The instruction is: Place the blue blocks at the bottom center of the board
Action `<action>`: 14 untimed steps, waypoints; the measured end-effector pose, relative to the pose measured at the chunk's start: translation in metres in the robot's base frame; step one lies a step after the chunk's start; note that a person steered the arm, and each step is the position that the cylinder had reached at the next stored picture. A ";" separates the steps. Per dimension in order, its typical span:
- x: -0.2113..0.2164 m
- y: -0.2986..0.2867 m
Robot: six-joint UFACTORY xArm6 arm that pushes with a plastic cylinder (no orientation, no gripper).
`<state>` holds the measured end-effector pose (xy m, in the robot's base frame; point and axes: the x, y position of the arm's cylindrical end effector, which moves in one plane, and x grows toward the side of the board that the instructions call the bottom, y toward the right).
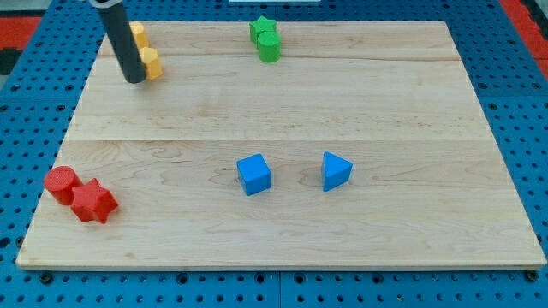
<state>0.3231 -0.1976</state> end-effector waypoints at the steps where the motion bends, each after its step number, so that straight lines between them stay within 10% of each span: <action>1: -0.008 0.020; 3: -0.029 0.014; 6: 0.096 0.350; 8: 0.188 0.315; 10: 0.165 0.207; 13: 0.127 0.311; 14: 0.134 0.255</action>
<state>0.4570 0.0573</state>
